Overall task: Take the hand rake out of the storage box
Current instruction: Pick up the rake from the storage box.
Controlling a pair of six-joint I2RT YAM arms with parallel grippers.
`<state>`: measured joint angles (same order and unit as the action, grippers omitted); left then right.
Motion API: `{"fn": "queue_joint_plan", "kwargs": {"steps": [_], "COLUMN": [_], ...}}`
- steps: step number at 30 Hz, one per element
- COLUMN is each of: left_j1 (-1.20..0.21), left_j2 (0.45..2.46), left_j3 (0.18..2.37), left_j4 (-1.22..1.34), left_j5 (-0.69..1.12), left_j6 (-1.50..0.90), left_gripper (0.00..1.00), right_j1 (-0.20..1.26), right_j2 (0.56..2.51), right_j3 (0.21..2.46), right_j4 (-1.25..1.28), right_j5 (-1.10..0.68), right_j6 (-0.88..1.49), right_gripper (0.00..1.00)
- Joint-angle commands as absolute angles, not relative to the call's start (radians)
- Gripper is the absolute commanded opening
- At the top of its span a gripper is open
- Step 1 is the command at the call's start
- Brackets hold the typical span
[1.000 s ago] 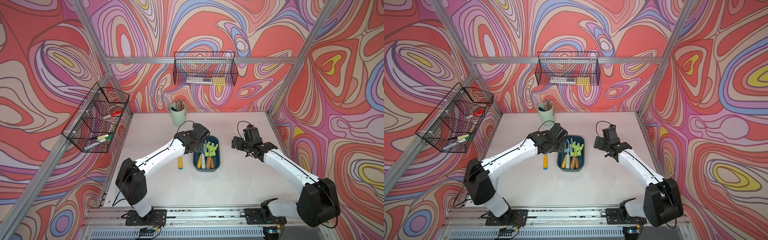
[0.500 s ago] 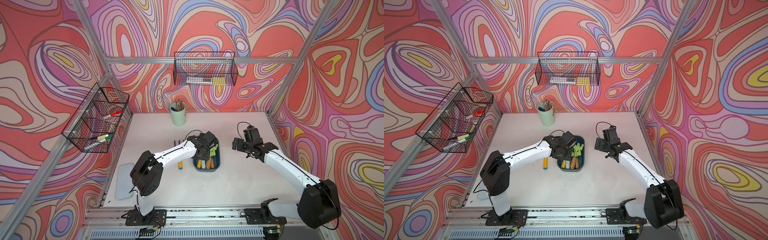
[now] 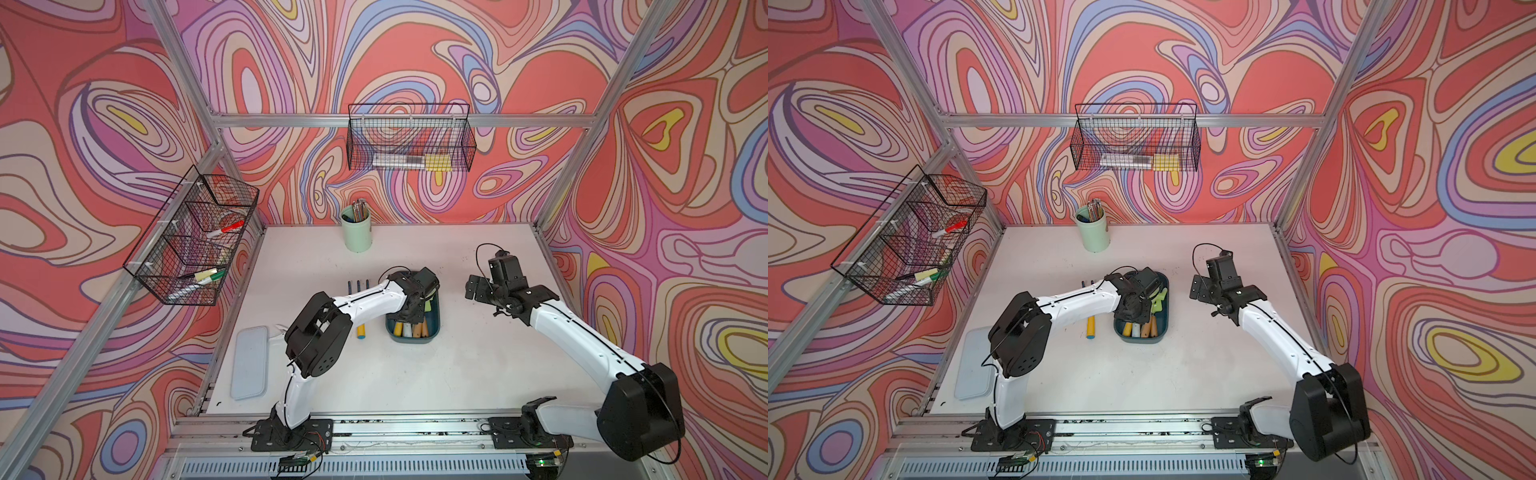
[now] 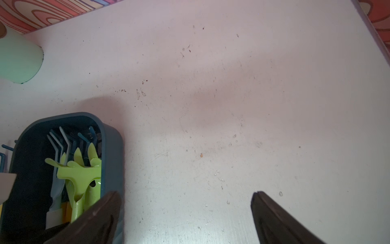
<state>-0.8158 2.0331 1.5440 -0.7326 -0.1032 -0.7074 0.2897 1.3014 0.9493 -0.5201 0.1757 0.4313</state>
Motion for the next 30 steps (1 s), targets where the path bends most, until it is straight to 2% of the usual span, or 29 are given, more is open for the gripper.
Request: {"fn": "queue_joint_plan", "kwargs": {"steps": [1,9,17,30], "left_j1": [-0.803,-0.792,-0.793,-0.795], "left_j2": [2.049,2.023,1.945,1.828], "left_j3": [1.58,1.563,1.586,1.613], "left_j4": [-0.766,-0.766,-0.798,-0.877], "left_j5": [-0.112,-0.135,-0.174,-0.259], "left_j6": [-0.699,-0.687,-0.667,-0.66], "left_gripper": [0.31,0.19,0.13,0.11], "right_j1": [0.296,0.296,0.296,0.296], "right_j2": [1.292,1.284,1.281,1.298], "right_j3": [0.971,0.977,0.956,0.948], "right_j4": [-0.537,-0.554,-0.55,-0.511], "right_j5": [0.192,0.192,0.202,0.171], "right_j6": [0.421,0.42,0.416,0.428], "right_gripper": [0.98,0.98,0.98,0.98]}}
